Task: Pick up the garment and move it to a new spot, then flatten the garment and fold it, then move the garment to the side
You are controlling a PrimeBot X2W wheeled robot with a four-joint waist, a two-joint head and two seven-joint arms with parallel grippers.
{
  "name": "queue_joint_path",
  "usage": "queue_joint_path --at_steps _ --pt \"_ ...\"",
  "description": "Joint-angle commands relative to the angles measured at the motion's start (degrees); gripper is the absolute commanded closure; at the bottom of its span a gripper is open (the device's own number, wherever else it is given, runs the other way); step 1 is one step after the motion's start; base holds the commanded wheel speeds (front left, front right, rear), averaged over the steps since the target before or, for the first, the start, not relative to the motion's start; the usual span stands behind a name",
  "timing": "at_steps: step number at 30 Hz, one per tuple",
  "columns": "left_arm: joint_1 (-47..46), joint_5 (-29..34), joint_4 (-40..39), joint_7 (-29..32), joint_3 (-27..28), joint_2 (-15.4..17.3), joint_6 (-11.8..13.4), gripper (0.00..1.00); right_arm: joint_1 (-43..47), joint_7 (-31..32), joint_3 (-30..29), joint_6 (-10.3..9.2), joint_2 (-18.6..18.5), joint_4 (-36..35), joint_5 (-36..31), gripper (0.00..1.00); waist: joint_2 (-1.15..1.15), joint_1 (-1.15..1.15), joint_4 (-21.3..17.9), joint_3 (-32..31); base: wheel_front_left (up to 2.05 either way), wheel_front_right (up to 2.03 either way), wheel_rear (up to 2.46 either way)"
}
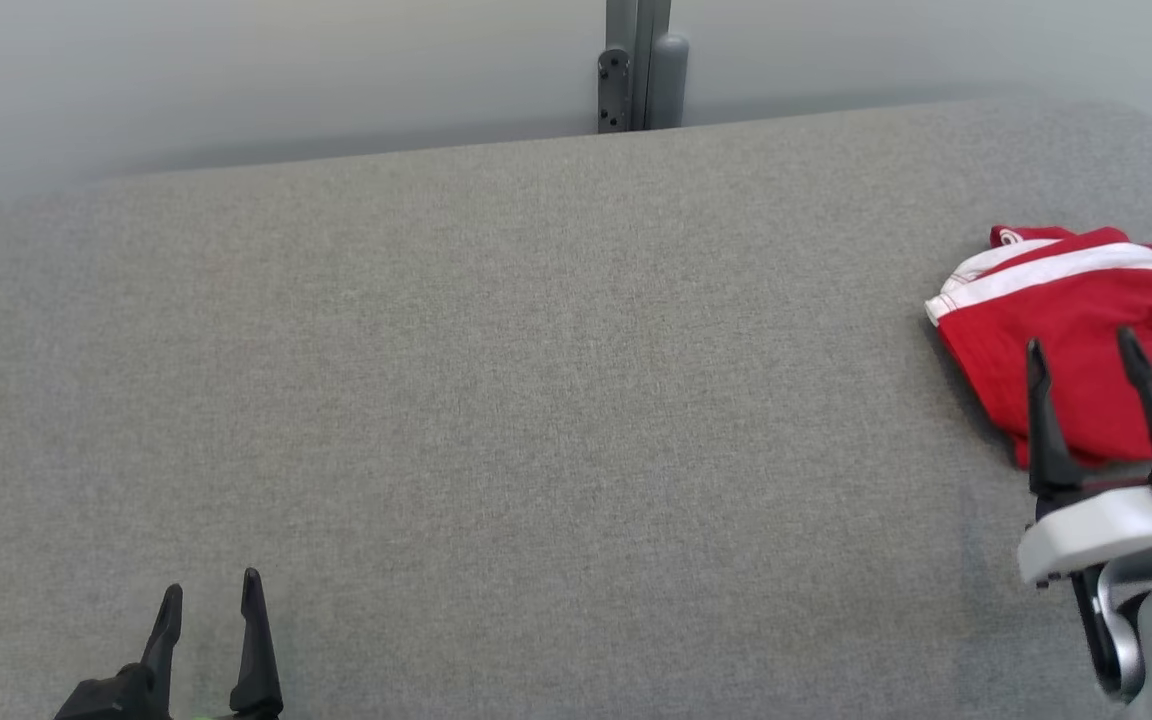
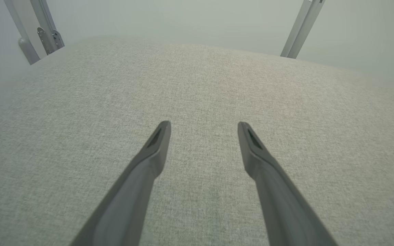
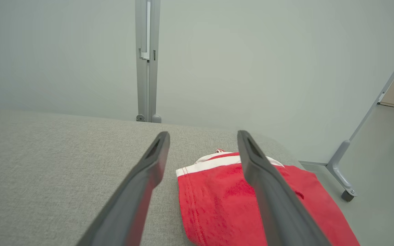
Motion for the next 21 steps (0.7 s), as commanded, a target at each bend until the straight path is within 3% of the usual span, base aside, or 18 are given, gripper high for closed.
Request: queue_joint_path --at_steps 1,6,20,21 --pt "1.1 0.6 0.6 -0.1 0.6 -0.1 0.6 0.00 2.2 -1.7 0.1 -0.05 0.3 1.4 -0.6 0.00 0.00 0.00 0.8 -5.6 0.00 0.00 0.00" --pt "1.3 2.0 2.5 -0.1 1.9 -0.3 0.4 0.00 6.4 -4.3 2.9 -0.05 3.2 5.8 0.5 0.00 0.00 0.00 1.8 -7.1 0.00 0.00 0.00" --pt "-1.4 3.4 0.6 -0.1 -0.5 -0.5 -2.1 0.00 12.3 -4.3 3.3 -0.04 6.9 2.4 2.6 0.00 0.00 0.00 3.5 -8.0 0.00 0.00 0.00" --pt "-0.7 3.1 0.7 0.0 -0.6 -0.5 -1.9 1.00 11.7 -4.2 3.4 0.02 6.9 2.6 2.5 1.00 0.00 0.00 3.5 -8.0 0.00 0.00 0.00"
